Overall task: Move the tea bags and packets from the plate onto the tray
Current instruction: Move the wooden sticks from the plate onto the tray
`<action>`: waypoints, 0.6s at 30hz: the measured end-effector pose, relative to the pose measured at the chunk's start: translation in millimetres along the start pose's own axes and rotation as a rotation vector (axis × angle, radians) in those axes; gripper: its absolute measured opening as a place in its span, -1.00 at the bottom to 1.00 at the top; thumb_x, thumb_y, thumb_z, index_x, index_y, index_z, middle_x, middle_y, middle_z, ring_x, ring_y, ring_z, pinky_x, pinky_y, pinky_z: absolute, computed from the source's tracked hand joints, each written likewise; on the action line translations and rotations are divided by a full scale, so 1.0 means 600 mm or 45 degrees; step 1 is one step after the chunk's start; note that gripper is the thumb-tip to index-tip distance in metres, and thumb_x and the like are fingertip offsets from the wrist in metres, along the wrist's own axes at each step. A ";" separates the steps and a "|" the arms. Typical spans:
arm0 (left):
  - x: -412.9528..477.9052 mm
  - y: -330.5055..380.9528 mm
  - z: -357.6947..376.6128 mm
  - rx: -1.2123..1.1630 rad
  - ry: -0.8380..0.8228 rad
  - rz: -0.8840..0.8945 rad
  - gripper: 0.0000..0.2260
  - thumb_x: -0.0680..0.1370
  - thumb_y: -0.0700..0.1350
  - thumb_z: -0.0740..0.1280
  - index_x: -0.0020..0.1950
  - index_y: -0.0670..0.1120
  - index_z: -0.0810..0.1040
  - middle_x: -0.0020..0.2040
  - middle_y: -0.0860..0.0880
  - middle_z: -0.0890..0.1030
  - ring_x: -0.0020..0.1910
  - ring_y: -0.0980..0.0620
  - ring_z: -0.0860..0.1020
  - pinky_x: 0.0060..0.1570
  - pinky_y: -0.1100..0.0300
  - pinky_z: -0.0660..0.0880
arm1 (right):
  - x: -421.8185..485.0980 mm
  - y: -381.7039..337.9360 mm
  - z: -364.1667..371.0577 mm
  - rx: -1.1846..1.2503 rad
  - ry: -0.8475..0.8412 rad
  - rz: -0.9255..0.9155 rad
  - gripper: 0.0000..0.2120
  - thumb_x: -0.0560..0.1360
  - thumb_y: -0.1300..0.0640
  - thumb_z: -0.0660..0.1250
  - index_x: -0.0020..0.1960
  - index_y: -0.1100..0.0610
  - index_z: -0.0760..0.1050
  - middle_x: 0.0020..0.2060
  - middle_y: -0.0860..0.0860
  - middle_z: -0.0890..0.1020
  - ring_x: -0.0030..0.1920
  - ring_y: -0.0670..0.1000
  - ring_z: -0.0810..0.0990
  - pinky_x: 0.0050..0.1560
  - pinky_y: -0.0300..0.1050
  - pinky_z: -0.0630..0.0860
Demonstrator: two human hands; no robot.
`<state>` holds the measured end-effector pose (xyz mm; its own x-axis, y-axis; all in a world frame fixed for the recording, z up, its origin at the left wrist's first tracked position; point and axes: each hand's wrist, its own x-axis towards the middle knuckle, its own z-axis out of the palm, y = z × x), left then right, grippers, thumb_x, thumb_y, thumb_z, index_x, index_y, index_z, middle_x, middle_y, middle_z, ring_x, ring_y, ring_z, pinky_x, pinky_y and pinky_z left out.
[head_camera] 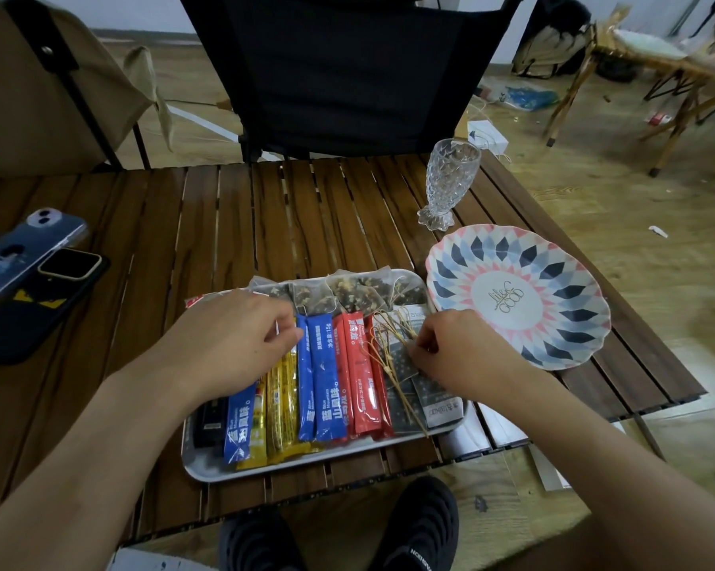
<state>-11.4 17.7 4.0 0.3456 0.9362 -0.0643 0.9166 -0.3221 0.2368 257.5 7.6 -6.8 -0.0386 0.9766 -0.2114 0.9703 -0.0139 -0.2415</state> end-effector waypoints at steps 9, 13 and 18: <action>0.000 -0.001 -0.003 -0.013 -0.011 -0.013 -0.81 0.61 0.24 0.20 -0.14 0.21 0.43 -0.21 0.19 0.55 -0.21 0.26 0.51 -0.32 0.30 0.36 | -0.028 -0.029 -0.015 0.113 -0.100 -0.160 -0.72 0.48 -0.22 0.39 -0.08 -0.01 0.52 -0.21 -0.10 0.62 -0.23 -0.13 0.60 -0.20 -0.17 0.61; 0.001 -0.003 0.000 -0.009 -0.006 -0.019 -0.81 0.61 0.25 0.20 -0.12 0.20 0.45 -0.20 0.20 0.55 -0.20 0.27 0.51 -0.32 0.30 0.36 | -0.044 -0.045 -0.006 0.011 -0.176 -0.216 -0.77 0.48 -0.15 0.41 -0.13 -0.02 0.48 -0.21 -0.12 0.58 -0.22 -0.15 0.57 -0.25 -0.28 0.47; 0.000 -0.001 -0.001 -0.018 -0.011 -0.013 -0.81 0.61 0.24 0.20 -0.11 0.19 0.46 -0.20 0.19 0.56 -0.20 0.26 0.52 -0.33 0.30 0.36 | -0.042 -0.041 -0.001 0.084 -0.182 -0.156 -0.83 0.53 -0.09 0.38 -0.12 0.00 0.56 -0.17 -0.12 0.61 -0.21 -0.17 0.57 -0.25 -0.31 0.50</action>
<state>-12.2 18.4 4.7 0.3383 0.9380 -0.0755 0.9172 -0.3107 0.2495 234.5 -16.6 5.2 -0.1932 0.9315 -0.3081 0.9388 0.0843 -0.3340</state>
